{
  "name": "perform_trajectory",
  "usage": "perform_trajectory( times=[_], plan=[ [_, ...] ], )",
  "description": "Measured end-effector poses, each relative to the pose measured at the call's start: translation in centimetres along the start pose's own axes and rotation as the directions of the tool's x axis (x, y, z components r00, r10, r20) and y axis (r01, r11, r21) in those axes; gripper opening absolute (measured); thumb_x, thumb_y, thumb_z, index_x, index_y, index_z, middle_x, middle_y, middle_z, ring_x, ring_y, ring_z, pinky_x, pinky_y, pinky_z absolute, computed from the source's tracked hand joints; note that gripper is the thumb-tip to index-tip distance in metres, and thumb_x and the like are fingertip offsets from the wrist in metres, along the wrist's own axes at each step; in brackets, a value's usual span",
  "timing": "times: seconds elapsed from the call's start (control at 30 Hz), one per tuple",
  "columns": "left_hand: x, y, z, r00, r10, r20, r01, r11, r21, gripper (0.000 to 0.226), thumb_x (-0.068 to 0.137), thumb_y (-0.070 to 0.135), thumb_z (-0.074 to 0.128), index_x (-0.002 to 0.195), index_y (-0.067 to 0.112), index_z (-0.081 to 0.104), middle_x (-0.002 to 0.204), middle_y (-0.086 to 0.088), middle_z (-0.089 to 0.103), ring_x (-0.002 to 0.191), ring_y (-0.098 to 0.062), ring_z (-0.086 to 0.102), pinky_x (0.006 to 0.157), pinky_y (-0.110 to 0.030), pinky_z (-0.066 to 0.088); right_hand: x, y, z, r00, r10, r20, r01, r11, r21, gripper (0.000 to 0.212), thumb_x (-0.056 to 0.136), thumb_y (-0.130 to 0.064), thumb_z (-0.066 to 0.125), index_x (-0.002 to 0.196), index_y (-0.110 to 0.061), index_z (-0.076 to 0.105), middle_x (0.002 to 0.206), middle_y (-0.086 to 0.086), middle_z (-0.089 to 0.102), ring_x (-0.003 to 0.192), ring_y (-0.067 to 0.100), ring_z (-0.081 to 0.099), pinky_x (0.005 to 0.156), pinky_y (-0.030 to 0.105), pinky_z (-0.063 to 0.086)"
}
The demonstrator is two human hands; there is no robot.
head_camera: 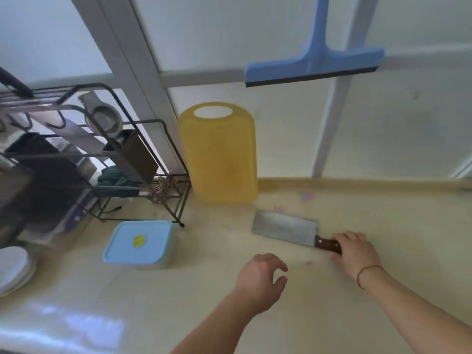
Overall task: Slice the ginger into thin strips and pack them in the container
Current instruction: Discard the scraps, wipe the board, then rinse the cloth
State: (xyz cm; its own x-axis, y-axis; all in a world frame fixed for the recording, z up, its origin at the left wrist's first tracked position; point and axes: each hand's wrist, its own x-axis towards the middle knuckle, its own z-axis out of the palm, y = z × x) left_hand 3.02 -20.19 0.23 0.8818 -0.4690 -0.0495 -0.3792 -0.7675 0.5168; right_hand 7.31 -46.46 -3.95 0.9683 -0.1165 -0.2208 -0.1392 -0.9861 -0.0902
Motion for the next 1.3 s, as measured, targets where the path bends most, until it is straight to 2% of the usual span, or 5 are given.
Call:
perform_trajectory(
  times=[0.13, 0.3, 0.77, 0.93, 1.3],
  plan=[
    [0.7, -0.5, -0.4, 0.999, 0.009, -0.044, 0.002, 0.969, 0.247, 0.046, 0.074, 0.036, 0.072, 0.118, 0.028, 0.064, 0.121, 0.009, 0.063, 0.108, -0.016, 0.061, 0.092, -0.025, 0.049, 0.1, 0.8, 1.1, 0.969, -0.162, -0.186, 0.168, 0.986, 0.015, 0.034, 0.068, -0.017, 0.086, 0.097, -0.008, 0.072, 0.091, 0.012, 0.066, 0.078, 0.037, 0.064, 0.061, 0.044, 0.055],
    [2.0, 0.1, -4.3, 0.944, 0.204, -0.258, -0.11, 0.936, 0.335, 0.05, 0.074, 0.039, 0.073, 0.12, 0.025, 0.058, 0.119, 0.005, 0.064, 0.102, -0.018, 0.062, 0.088, -0.032, 0.055, -2.2, -0.2, -3.9, 0.769, -0.437, -0.467, 0.46, 0.885, -0.071, 0.052, 0.099, -0.055, 0.015, 0.102, -0.019, 0.052, 0.085, 0.006, 0.064, 0.073, 0.028, 0.06, 0.053, 0.038, 0.05],
    [-8.5, -4.5, -36.8, 0.383, 0.233, -0.894, -0.267, 0.954, 0.135, 0.023, 0.081, 0.001, 0.062, 0.092, 0.016, 0.075, 0.088, 0.006, 0.072, 0.08, -0.012, 0.067, 0.07, -0.029, 0.055, -11.9, -26.9, -39.7, 0.622, -0.503, -0.6, 0.78, 0.462, 0.422, 0.054, 0.046, -0.069, 0.078, 0.092, -0.045, 0.069, 0.087, -0.015, 0.074, 0.077, 0.007, 0.071, 0.074, 0.02, 0.057],
    [-10.1, -6.8, -49.1, 0.425, -0.059, -0.903, -0.304, 0.931, -0.204, 0.032, 0.083, 0.007, 0.065, 0.073, 0.036, 0.074, 0.075, 0.026, 0.07, 0.078, 0.005, 0.065, 0.074, -0.015, 0.049, -11.4, -40.3, -46.3, 0.545, -0.378, -0.748, 0.798, -0.041, 0.602, 0.016, 0.093, -0.013, 0.061, 0.105, -0.019, 0.052, 0.098, 0.015, 0.071, 0.086, 0.031, 0.074, 0.066, 0.051, 0.06],
    [-6.9, -15.4, -56.2, 0.562, -0.094, -0.822, -0.276, 0.915, -0.294, 0.029, 0.085, 0.006, 0.067, 0.083, 0.033, 0.078, 0.081, 0.017, 0.075, 0.082, 0.001, 0.069, 0.076, -0.018, 0.051, -6.1, -51.8, -48.1, 0.706, -0.156, -0.691, 0.702, 0.023, 0.712, 0.042, 0.093, -0.001, 0.061, 0.126, -0.014, 0.04, 0.102, 0.021, 0.064, 0.071, 0.033, 0.073, 0.064, 0.046, 0.061]
  ],
)
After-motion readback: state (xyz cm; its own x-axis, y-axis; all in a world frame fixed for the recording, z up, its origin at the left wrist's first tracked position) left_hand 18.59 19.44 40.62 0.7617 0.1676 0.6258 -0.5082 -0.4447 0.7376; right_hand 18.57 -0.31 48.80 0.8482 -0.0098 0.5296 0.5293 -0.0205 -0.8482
